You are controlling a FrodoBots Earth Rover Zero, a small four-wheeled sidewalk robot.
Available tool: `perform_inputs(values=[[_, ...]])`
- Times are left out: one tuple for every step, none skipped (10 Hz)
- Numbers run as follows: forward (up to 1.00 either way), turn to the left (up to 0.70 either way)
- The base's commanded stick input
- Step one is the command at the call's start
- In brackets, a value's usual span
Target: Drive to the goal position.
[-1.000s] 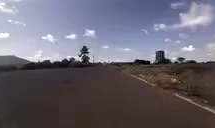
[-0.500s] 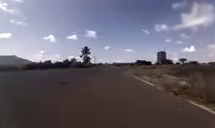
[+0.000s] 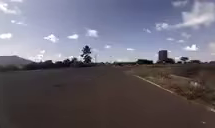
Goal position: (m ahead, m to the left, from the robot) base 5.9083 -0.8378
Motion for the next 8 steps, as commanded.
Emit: perform_inputs(values=[[0.85, 0.02], [0.85, 0.02], [0.85, 0.02], [0.85, 0.02], [0.85, 0.02], [0.85, 0.02], [0.85, 0.02], [0.85, -0.16]])
